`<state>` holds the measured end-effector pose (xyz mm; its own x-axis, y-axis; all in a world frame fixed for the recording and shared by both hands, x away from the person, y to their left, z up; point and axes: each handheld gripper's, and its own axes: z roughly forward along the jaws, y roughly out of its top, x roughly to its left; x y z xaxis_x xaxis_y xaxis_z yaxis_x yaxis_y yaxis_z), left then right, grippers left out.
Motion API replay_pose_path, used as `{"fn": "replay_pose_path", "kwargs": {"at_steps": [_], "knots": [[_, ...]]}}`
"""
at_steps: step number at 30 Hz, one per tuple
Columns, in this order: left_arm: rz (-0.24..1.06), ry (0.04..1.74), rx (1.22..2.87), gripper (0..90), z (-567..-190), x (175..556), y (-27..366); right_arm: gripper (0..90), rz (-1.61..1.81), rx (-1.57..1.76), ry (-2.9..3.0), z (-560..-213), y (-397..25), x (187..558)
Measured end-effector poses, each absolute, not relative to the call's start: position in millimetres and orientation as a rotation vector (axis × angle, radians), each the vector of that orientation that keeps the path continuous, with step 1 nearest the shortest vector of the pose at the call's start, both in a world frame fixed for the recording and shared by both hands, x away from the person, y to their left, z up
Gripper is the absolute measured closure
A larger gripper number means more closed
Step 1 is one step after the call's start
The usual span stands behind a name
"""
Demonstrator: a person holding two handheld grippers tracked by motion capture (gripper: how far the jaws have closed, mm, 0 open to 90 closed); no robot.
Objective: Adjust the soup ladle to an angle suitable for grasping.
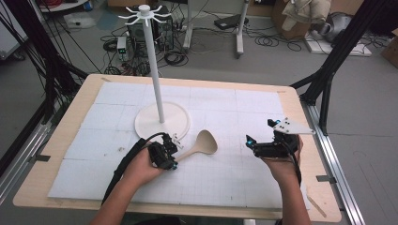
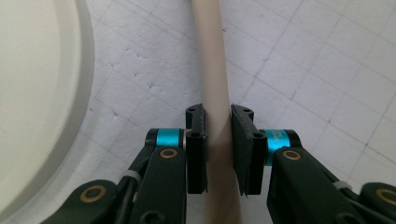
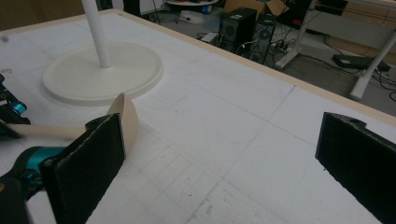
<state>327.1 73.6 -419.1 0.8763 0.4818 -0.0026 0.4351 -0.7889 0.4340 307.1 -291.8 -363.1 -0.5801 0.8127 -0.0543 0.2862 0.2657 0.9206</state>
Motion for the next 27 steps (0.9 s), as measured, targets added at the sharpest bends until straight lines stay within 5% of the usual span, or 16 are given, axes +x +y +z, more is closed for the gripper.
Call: {"fn": "replay_pose_path", "kwargs": {"at_steps": [27], "knots": [[0.139, 0.216, 2.643, 76.9, -414.0, 347.1, -9.9, 0.4, 1.260, 1.006, 1.980, -356.3, -308.9, 295.3]]}}
